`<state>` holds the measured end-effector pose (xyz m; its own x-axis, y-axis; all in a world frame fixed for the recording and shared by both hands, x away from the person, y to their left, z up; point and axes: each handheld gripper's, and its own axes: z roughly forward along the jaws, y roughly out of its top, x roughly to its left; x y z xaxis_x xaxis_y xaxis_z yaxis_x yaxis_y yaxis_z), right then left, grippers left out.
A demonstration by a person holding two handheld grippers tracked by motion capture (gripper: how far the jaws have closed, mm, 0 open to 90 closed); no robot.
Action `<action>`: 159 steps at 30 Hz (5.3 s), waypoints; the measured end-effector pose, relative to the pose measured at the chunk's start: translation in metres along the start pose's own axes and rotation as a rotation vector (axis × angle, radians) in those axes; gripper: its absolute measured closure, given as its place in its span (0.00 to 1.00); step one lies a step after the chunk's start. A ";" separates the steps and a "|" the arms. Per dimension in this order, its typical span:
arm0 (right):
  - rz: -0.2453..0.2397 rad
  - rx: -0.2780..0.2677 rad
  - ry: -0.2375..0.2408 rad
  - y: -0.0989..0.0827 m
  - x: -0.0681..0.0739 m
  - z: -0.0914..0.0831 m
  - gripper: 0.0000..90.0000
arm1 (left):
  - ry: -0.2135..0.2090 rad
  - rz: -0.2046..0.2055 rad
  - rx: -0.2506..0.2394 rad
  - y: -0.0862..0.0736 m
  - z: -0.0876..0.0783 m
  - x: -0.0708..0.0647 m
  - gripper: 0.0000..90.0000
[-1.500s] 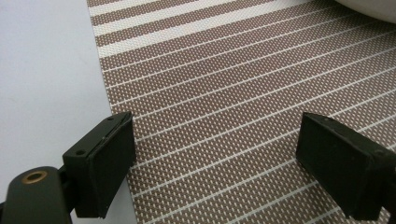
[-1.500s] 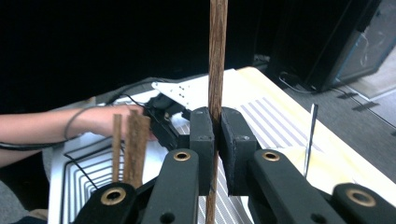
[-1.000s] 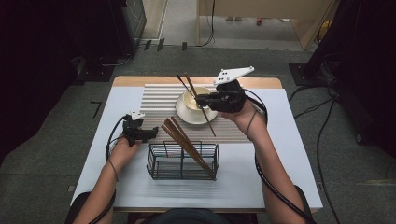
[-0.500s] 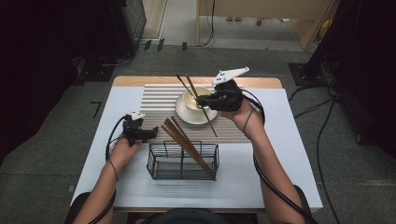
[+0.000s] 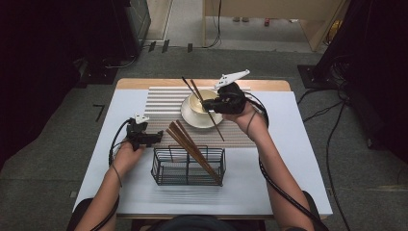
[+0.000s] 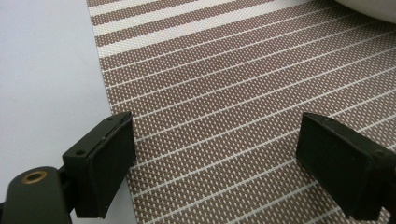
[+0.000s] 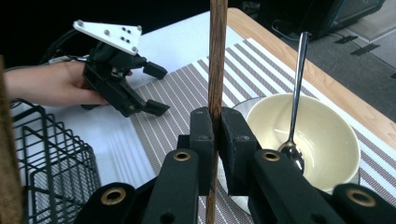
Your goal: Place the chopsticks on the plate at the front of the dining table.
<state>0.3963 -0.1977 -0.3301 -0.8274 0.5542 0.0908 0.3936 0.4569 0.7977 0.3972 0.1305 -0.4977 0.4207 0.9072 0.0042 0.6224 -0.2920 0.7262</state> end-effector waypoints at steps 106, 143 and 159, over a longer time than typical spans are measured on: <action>-0.109 0.473 -0.020 0.025 -0.025 0.154 0.94 | 0.001 -0.001 -0.001 0.000 0.000 0.000 0.14; -0.135 0.563 -0.042 0.009 -0.017 0.177 0.94 | 0.000 -0.004 -0.003 0.000 0.000 0.000 0.14; -0.124 0.577 -0.041 0.008 -0.016 0.178 0.90 | 0.000 -0.004 -0.003 0.000 0.000 0.000 0.14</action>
<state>0.4837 -0.0790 -0.4316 -0.8696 0.4935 -0.0150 0.4583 0.8183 0.3469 0.3972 0.1303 -0.4979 0.4184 0.9083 0.0016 0.6219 -0.2878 0.7283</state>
